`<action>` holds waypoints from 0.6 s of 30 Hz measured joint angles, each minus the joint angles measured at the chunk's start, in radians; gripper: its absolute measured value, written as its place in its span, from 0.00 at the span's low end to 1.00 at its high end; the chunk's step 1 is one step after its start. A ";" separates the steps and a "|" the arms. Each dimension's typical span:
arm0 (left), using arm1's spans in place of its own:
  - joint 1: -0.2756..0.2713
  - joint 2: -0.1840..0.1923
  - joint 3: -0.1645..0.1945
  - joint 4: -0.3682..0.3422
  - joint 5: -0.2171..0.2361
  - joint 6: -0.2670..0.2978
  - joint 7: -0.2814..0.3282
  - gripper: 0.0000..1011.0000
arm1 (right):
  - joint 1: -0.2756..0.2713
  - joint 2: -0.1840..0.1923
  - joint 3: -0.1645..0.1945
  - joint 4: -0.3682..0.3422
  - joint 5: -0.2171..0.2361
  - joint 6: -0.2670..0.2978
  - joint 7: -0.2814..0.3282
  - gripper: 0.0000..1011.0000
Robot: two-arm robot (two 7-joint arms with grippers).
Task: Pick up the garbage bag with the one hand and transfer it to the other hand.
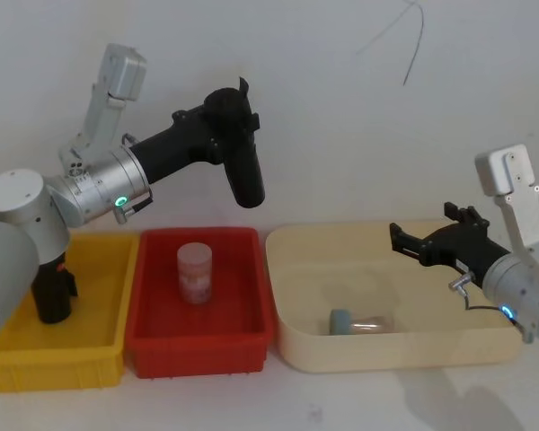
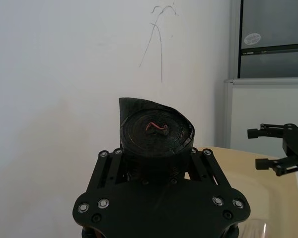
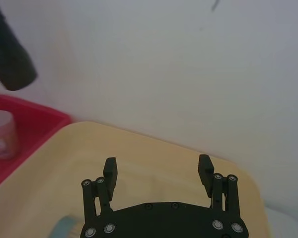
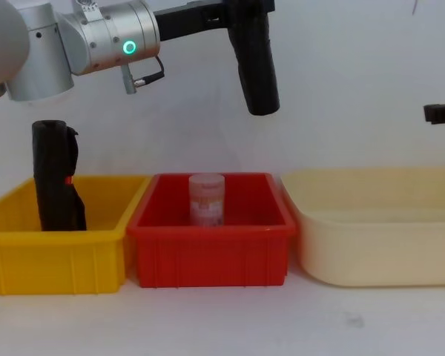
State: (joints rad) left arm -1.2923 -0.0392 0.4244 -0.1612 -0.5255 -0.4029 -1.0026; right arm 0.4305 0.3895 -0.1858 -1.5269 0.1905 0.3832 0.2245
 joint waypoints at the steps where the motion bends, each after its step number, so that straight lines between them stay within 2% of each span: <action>1: -0.001 0.000 0.000 0.002 0.000 -0.001 -0.001 0.51 | -0.005 0.002 -0.001 -0.006 0.004 -0.008 0.010 0.99; 13: -0.010 -0.005 0.001 0.020 -0.004 -0.009 -0.008 0.51 | -0.021 -0.001 -0.037 -0.039 0.025 -0.084 0.086 0.99; 18: -0.011 -0.007 0.001 0.023 -0.005 -0.011 -0.009 0.50 | -0.007 -0.026 -0.082 -0.037 0.021 -0.146 0.114 0.99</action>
State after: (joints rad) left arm -1.3038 -0.0458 0.4259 -0.1377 -0.5304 -0.4141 -1.0120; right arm 0.4234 0.3632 -0.2679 -1.5641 0.2110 0.2376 0.3382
